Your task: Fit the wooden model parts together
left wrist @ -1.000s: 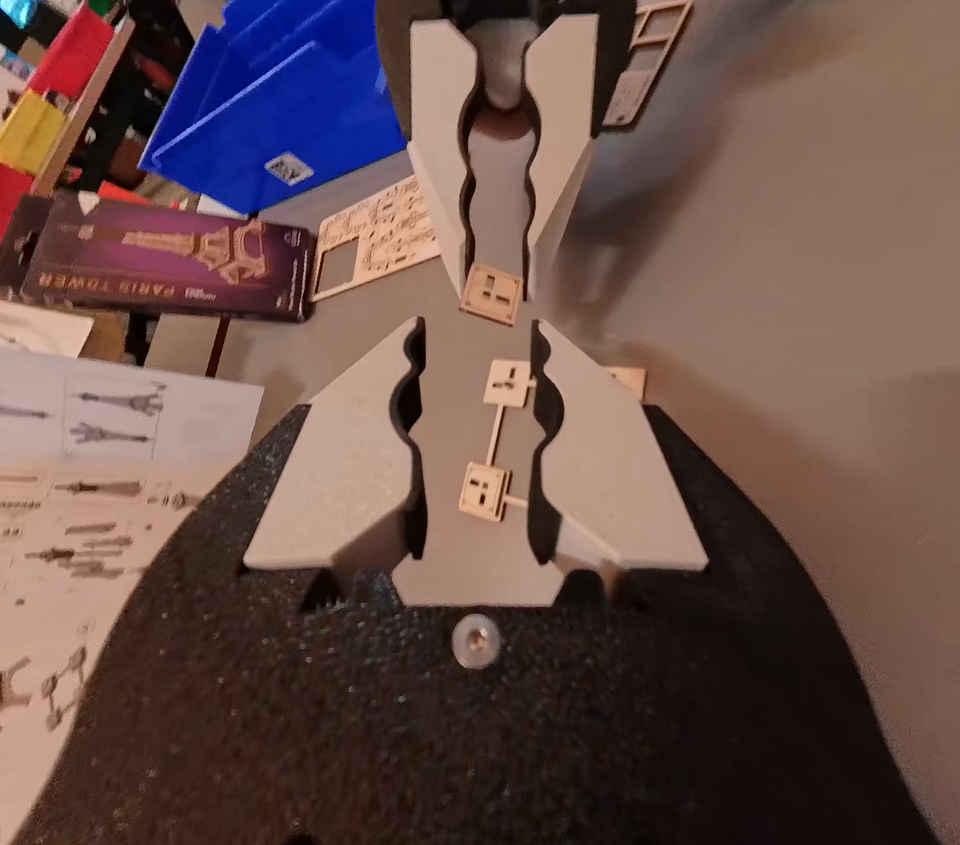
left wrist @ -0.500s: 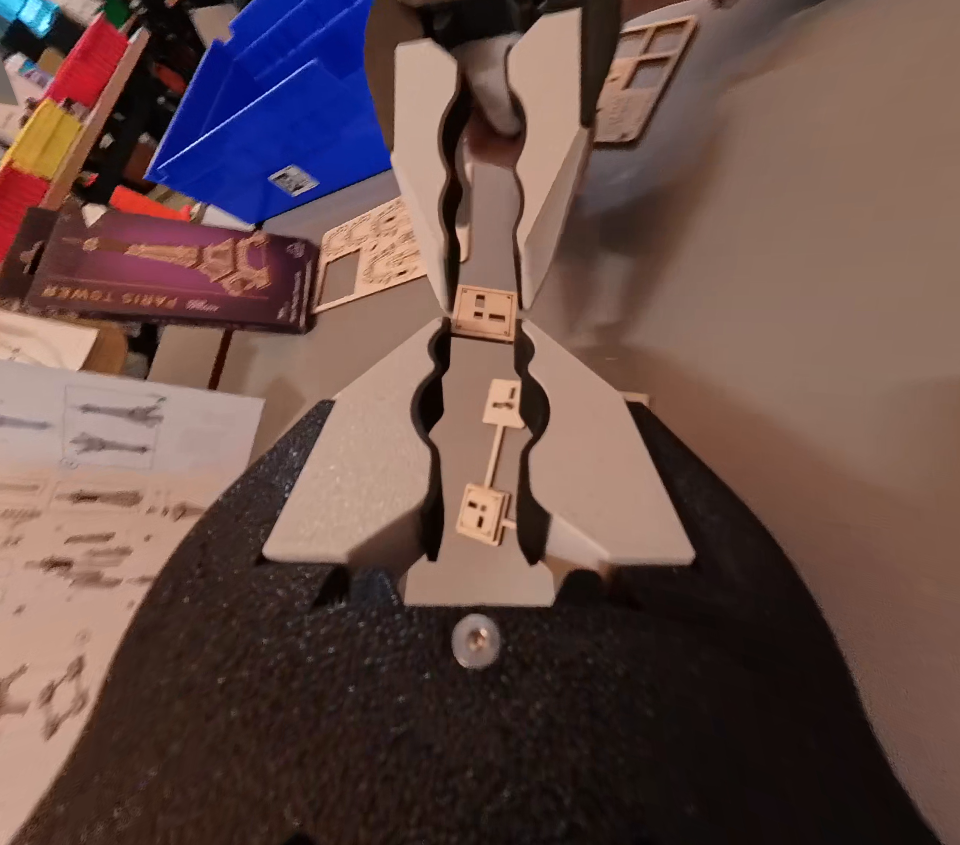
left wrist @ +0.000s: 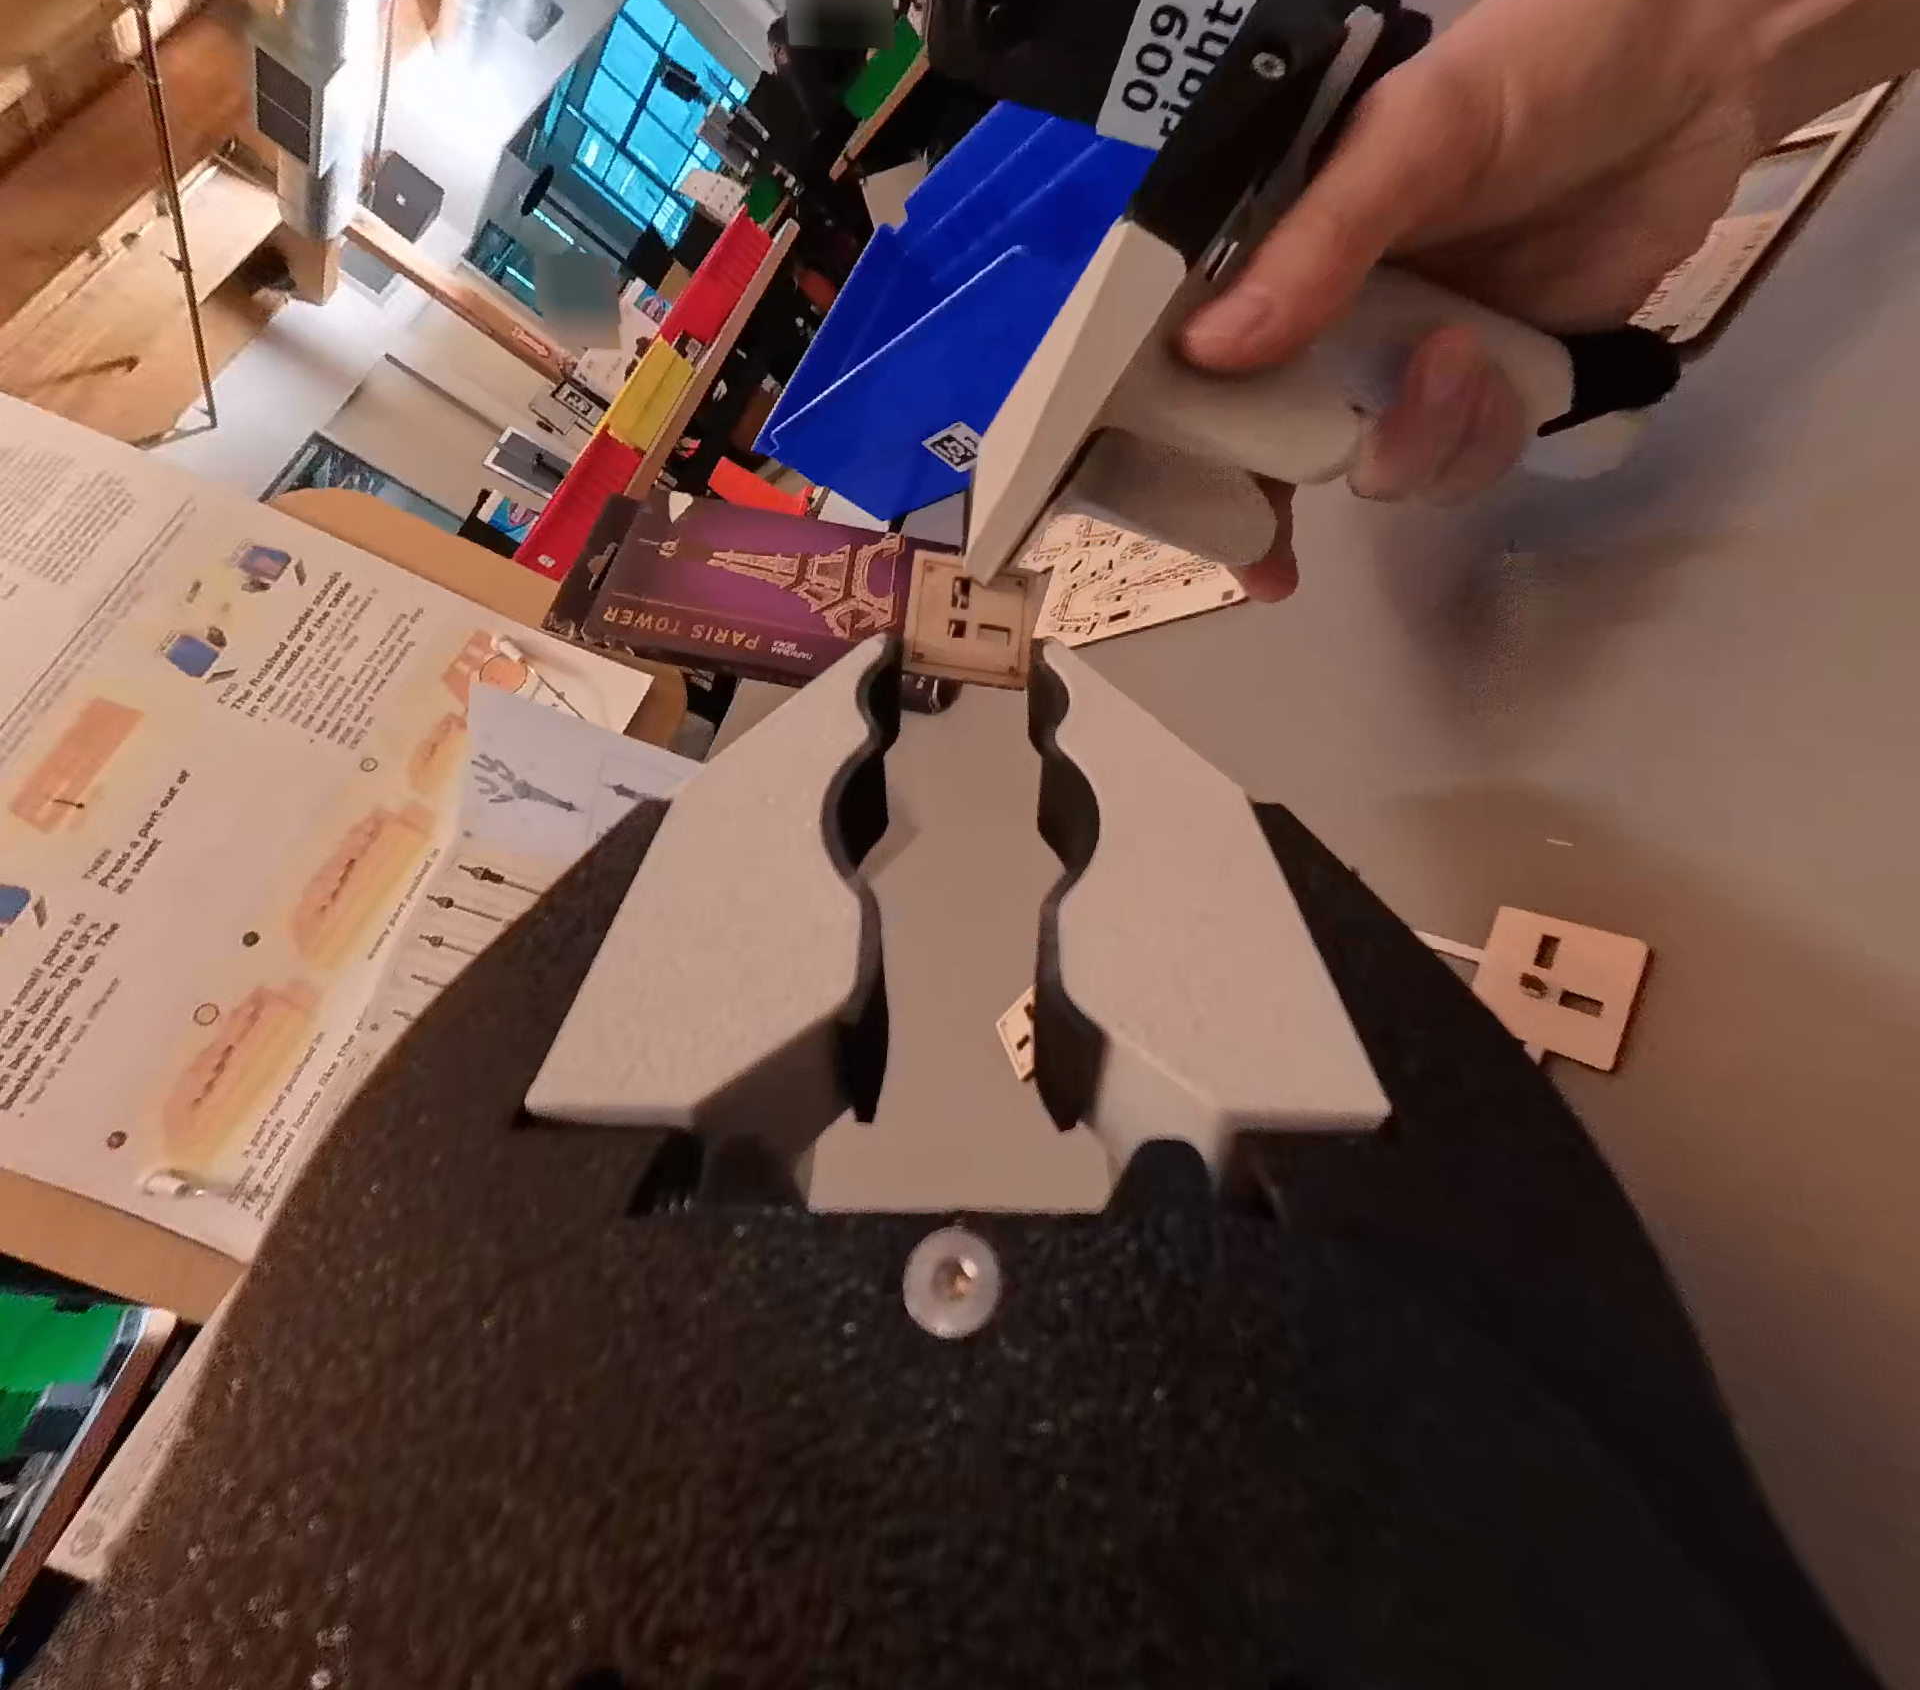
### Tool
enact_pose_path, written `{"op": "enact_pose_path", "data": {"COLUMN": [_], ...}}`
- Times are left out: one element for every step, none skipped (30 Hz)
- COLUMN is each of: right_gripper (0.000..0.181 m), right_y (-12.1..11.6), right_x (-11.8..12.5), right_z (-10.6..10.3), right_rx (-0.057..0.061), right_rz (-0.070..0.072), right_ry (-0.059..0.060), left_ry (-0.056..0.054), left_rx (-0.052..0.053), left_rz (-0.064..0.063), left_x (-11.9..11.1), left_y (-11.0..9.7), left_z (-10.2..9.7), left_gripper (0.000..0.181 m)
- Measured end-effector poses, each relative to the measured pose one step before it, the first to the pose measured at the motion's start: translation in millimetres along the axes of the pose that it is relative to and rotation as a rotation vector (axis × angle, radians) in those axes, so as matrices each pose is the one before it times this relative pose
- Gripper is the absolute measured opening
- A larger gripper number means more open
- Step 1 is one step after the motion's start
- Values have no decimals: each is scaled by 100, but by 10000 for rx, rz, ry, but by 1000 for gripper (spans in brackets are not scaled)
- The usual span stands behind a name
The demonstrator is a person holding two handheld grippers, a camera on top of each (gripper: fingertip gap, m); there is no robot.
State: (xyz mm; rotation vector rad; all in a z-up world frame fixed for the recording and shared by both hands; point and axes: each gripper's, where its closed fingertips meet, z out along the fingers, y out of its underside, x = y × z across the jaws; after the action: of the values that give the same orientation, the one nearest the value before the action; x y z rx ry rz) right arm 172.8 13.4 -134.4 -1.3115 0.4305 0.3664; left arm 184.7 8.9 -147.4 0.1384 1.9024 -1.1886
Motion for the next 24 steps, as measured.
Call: {"op": "enact_pose_path", "data": {"right_gripper": [1, 1, 1, 1, 1, 1, 1, 1, 1, 0, 1, 1, 1, 1, 1, 1, 1, 1, 1, 1, 1, 1, 0, 1], "right_y": [106, 165, 139, 123, 190, 217, 233, 242, 396, 637, 565, 359, 424, 419, 322, 442, 575, 464, 300, 299, 237, 15, -45, 10], "right_x": [159, 88, 63, 68, 19, 35, -58, -48, -60, -293, -196, 38, -176, -248, 54, 109, -138, -47, 116, -4, -54, 215, 252, 55], "right_z": [-82, -70, -54, -61, -67, -117, -161, -209, -226, -206, -161, -109, -8, 91, 158, 207, 267, 299, 274, 262, 177, 33, -54, -51], "right_rx": [-65, -132, -132, -131, -222, -284, -295, -295, -368, -485, -414, -199, -195, -212, -151, -236, -338, -276, -200, -191, -150, -21, 19, 9], "right_rz": [19, -89, -128, -113, -36, 9, 84, 205, 318, 427, 412, 379, 396, 337, 230, 143, 42, -20, -26, 11, 12, -21, -60, -124], "right_ry": [24, 3, 17, 41, 14, 5, -59, -69, -89, -276, -231, -79, -255, -316, -89, -4, -125, -23, 103, 21, -23, 149, 170, 38], "left_ry": [45, 75, 57, 57, 176, 328, 452, 455, 321, 190, 175, 293, 365, 324, 312, 221, 104, 91, 56, 47, 172, 70, -54, -15], "left_rx": [48, -13, -10, 6, -9, -12, 0, -30, -47, -34, 9, 78, 95, 48, -54, -141, -173, -171, -138, -62, -53, -195, -161, -4], "left_rz": [2, -26, -7, 50, 105, 94, 57, 53, 99, 164, 173, 114, 67, 92, 150, 173, 190, 202, 173, 136, 115, 66, 84, 19], "left_x": [140, 163, 122, 134, 279, 430, 576, 564, 357, 191, 214, 452, 633, 640, 638, 480, 315, 289, 250, 218, 377, 176, -34, 4], "left_y": [13, 105, 78, 28, 80, 69, 52, 79, 79, 9, -124, -301, -393, -333, -167, -17, 71, 99, 35, -57, -39, 197, 170, -27], "left_z": [31, 59, 46, 18, -17, -70, -112, -150, -222, -255, -243, -169, -46, 58, 107, 128, 147, 153, 173, 161, 111, 132, 122, 70], "left_gripper": [21, 21, 21, 21, 21, 21, 25, 34, 41, 44, 46, 47, 47, 47, 47, 47, 45, 43, 40, 37, 32, 29, 29, 29]}}
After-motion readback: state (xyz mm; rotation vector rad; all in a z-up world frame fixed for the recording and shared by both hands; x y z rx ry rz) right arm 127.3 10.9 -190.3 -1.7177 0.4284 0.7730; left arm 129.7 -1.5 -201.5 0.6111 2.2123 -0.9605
